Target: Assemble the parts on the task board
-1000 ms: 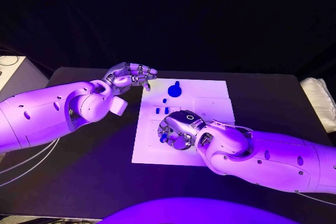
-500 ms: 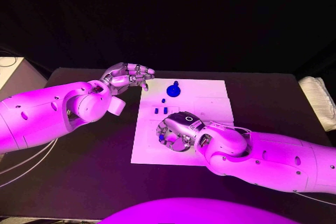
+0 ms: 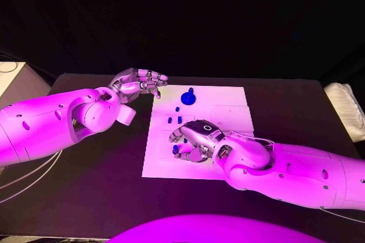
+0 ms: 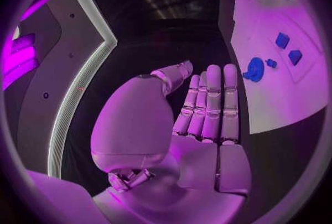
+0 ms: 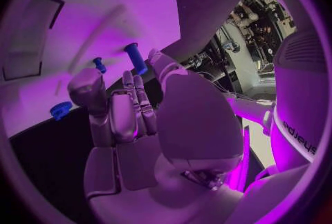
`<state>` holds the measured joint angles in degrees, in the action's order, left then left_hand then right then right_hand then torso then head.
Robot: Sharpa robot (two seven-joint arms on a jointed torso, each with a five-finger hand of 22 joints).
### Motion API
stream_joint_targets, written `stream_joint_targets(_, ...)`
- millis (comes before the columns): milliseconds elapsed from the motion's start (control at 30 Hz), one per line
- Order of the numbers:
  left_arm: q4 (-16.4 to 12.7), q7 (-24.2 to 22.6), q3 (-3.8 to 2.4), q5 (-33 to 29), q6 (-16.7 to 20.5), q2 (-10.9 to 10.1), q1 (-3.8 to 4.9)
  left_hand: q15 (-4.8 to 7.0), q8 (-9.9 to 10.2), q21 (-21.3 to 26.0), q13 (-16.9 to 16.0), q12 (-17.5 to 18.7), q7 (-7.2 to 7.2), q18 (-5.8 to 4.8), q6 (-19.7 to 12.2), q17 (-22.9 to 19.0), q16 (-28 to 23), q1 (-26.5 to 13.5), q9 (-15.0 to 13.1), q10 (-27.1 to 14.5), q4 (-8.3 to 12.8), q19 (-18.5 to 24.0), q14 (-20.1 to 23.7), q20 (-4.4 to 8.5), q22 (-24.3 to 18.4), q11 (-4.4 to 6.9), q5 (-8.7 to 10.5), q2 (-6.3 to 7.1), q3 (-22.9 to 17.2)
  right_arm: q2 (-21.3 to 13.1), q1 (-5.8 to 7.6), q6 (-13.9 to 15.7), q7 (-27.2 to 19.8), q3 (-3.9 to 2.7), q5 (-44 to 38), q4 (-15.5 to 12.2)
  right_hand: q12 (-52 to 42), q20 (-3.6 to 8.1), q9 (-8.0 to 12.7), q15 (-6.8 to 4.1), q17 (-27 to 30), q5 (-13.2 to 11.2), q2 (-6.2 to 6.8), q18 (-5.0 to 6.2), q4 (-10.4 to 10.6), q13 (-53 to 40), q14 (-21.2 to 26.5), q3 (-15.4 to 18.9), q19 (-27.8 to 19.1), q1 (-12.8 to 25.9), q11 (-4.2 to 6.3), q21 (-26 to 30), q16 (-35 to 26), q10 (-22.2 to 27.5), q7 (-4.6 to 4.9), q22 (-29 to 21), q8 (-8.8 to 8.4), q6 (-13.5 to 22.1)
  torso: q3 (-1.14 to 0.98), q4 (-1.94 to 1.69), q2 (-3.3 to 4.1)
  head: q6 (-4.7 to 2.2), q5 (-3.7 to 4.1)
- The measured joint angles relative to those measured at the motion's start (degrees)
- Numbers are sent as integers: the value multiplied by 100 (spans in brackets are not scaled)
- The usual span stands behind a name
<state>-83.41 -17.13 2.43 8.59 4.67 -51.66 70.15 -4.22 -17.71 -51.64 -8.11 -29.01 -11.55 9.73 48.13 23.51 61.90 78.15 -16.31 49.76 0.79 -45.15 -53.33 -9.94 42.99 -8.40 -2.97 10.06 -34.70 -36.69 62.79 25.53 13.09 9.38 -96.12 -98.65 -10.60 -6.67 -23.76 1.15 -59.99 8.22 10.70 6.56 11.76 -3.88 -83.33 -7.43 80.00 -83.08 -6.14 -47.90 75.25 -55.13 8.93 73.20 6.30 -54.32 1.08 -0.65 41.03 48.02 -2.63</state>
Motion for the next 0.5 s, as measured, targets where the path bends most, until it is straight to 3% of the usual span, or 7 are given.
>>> stream_joint_targets(67,0,5,0,0,-2,-4,0,-12,0,0,0,0,0,0,0,0,0,0,-3,0,0,0,12,0,-9,0,0,0,0,-59,0,101,-9,0,22,-22,-94,0,45,0,27,0,-13,6,311,0,0,353,0,-205,-6,72,0,75,11,-32,-33,-11,2,0,0,-10,8)
stream_joint_targets(133,1,9,-1,0,-5,-7,0,-21,0,0,0,0,0,0,0,0,0,0,-7,0,0,0,21,0,-10,0,0,0,0,-120,0,195,-24,0,52,-52,-133,0,75,0,58,0,10,6,478,0,0,520,0,-253,-11,121,0,110,23,-56,-57,-23,2,-1,1,-21,15)
stream_joint_targets(200,2,13,-2,0,-7,-9,0,-21,0,0,0,0,0,0,0,0,0,0,-7,0,0,0,21,0,-10,0,0,0,0,-216,1,299,-54,-5,94,-115,-163,0,84,0,88,0,9,6,500,0,0,605,0,-254,-11,140,-29,110,32,-65,-61,-32,2,-1,0,-29,27)
stream_joint_targets(267,3,16,-2,1,-10,-10,0,-21,0,0,0,0,0,0,0,0,0,0,-6,0,0,0,21,0,-10,0,0,0,0,-348,13,393,-100,-14,162,-195,-342,35,94,-12,20,0,-112,6,496,-32,-12,631,35,-345,44,27,1,-59,16,-22,-80,-72,2,-3,-1,-36,63)
stream_joint_targets(433,-13,20,-1,2,-18,-37,0,-21,0,0,-1,0,0,0,0,0,-23,0,-6,0,0,0,21,0,-10,0,0,0,0,-828,210,546,-258,-30,687,-362,-649,104,114,-99,-549,34,-302,7,485,-119,-72,475,273,-409,129,-694,332,-745,-45,168,-52,-273,8,-7,-5,-64,166)
stream_joint_targets(500,-30,20,0,2,-20,-60,0,-21,0,0,-1,0,0,-1,0,0,-23,0,-6,0,0,0,21,0,-10,0,0,0,0,-1063,338,555,-343,-39,1051,-422,-774,150,129,-163,-723,71,-363,-126,481,-186,-68,367,362,-471,188,-1174,436,-1124,-62,176,-28,-351,9,0,-7,-81,198)
